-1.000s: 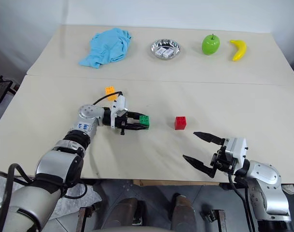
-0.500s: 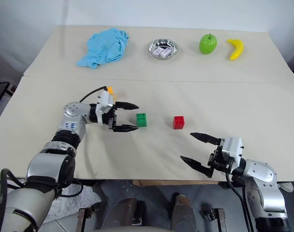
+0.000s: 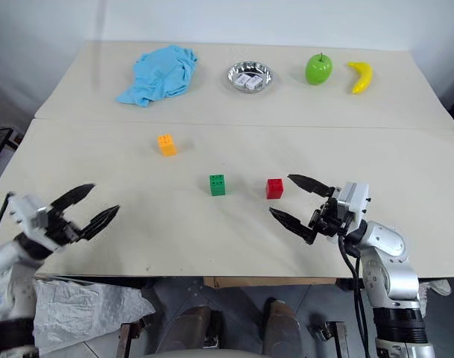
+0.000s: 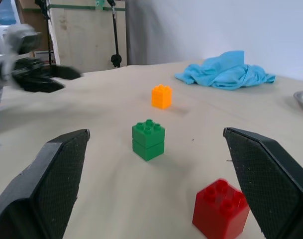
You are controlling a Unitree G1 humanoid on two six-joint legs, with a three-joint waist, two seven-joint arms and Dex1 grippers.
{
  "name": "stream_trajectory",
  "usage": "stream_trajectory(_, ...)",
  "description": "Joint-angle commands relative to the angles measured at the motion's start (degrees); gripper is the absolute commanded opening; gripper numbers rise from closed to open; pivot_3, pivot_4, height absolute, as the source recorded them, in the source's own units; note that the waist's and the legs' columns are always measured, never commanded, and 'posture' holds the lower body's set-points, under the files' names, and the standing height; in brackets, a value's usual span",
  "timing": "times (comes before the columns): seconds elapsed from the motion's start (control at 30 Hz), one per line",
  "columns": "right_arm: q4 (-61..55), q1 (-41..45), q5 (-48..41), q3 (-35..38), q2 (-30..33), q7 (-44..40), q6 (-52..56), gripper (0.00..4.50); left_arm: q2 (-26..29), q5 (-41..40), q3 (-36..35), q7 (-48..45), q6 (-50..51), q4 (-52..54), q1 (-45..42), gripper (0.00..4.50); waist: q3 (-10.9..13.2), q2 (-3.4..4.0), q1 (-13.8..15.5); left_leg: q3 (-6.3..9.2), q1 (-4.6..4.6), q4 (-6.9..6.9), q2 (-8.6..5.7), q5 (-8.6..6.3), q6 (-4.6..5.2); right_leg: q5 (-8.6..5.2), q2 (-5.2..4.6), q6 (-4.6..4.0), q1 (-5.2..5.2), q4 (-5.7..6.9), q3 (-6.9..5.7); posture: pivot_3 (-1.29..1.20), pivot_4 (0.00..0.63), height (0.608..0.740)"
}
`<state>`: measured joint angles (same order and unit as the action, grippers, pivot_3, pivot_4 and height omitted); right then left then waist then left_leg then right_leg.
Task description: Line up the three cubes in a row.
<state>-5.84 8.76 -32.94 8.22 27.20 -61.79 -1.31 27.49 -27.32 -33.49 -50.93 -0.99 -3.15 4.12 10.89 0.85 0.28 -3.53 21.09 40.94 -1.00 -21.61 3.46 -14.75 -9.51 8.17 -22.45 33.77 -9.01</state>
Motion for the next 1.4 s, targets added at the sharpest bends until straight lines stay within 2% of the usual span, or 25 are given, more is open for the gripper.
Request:
stream_trajectory(0.03, 0.09, 1.1, 1.45, 0.11, -0.44, 0.33, -2.88, 4.5, -2.09, -2.24, -2.55, 4.77, -0.14, 6.1, 4.58, 4.46, 0.0, 0.0, 0.4, 0.0, 0.0, 0.0, -0.01, 0.0, -0.01, 0.0, -0.01, 0.0, 0.0, 0.01, -0.01, 0.0, 0.15, 0.74)
stream_trajectory(0.13, 0.57, 2.25, 2.12, -0.59, -0.17, 0.23, -2.85, 4.5, -4.2, -1.96, -0.64, 8.53, 1.05, 11.32, 6.83, 4.46, 0.0, 0.0, 0.79, -0.05, -0.01, 0.01, -0.02, -0.02, -0.01, 0.0, -0.02, 0.0, -0.01, 0.01, 0.03, 0.0, 0.15, 0.74)
stream_trajectory(0.23, 1.35, 2.91, 3.18, -1.03, 0.36, -0.3, -3.28, 4.5, -4.04, -1.33, 2.63, 11.75, 3.84, 13.21, 3.4, 4.46, -0.01, 0.01, 1.3, -0.04, -0.01, 0.03, -0.01, -0.02, -0.02, 0.0, -0.02, -0.01, -0.02, 0.03, 0.02, 0.0, 0.15, 0.74)
stream_trajectory(0.4, 3.5, 2.35, 7.59, -0.74, 2.62, 0.78, -5.18, 4.5, -3.39, 6.14, 13.35, 23.05, 14.72, 13.87, -10.03, 4.46, -0.02, -0.01, 1.38, -0.04, 0.0, 0.07, -0.13, 0.01, 0.03, 0.01, -0.03, -0.02, 0.0, 0.13, 0.02, 0.0, 0.15, 0.74)
stream_trajectory(0.5, 4.31, 1.73, 8.13, -0.1, 3.03, 1.11, -5.57, 4.5, -6.16, 7.14, 17.12, 33.05, 26.89, 12.91, -18.24, 4.46, -0.03, -0.01, 0.95, -0.1, 0.0, -0.02, -0.16, 0.01, 0.04, 0.01, -0.01, -0.02, -0.05, 0.11, 0.04, 0.0, 0.15, 0.74)
stream_trajectory(0.57, 2.8, 0.52, 6.8, -0.04, 2.85, 1.11, -4.4, 4.5, -8.91, 10.82, 21.87, 37.31, 29.35, 9.14, -25.31, 4.46, -0.03, -0.01, 1.02, -0.1, -0.01, -0.09, -0.15, 0.01, 0.04, 0.01, 0.04, -0.02, -0.06, 0.06, 0.03, 0.0, 0.15, 0.74)
stream_trajectory(0.73, -0.65, -1.87, 5.19, -0.51, 2.49, 1.76, -2.6, 4.5, -15.02, 17.17, 25.06, 47.89, 29.85, 2.28, -32.89, 4.46, -0.03, -0.02, 0.98, -0.17, 0.0, -0.1, -0.1, 0.02, 0.05, 0.0, 0.11, -0.01, -0.03, -0.01, 0.04, 0.0, 0.15, 0.74)
stream_trajectory(0.93, -3.08, -3.39, 3.96, -0.83, 2.16, 2.71, -0.82, 4.5, -19.64, 20.64, 25.44, 54.59, 26.06, -7.46, -38.9, 4.46, 0.0, -0.06, 1.41, -0.17, 0.04, -0.02, -0.04, 0.03, 0.03, 0.0, 0.15, 0.0, -0.03, -0.03, 0.03, 0.0, 0.15, 0.74)
stream_trajectory(1.23, -4.52, -4.24, 2.96, -1.15, 1.71, 3.97, 0.53, 4.5, -21.65, 21.02, 25.99, 53.42, 19.93, -19.85, -45.71, 4.46, 0.0, -0.07, 2.07, -0.14, 0.07, 0.0, -0.08, 0.04, 0.04, 0.04, 0.11, 0.05, -0.01, -0.05, -0.01, 0.0, 0.15, 0.74)
stream_trajectory(1.4, -4.99, -4.55, 2.78, -1.59, 1.18, 4.23, 1.03, 4.5, -21.98, 21.23, 26.13, 52.99, 18.8, -22.95, -47.89, 4.46, 0.0, -0.07, 2.41, -0.16, 0.08, 0.03, -0.09, 0.04, 0.05, 0.04, 0.11, 0.06, -0.01, -0.05, 0.0, 0.0, 0.15, 0.74)
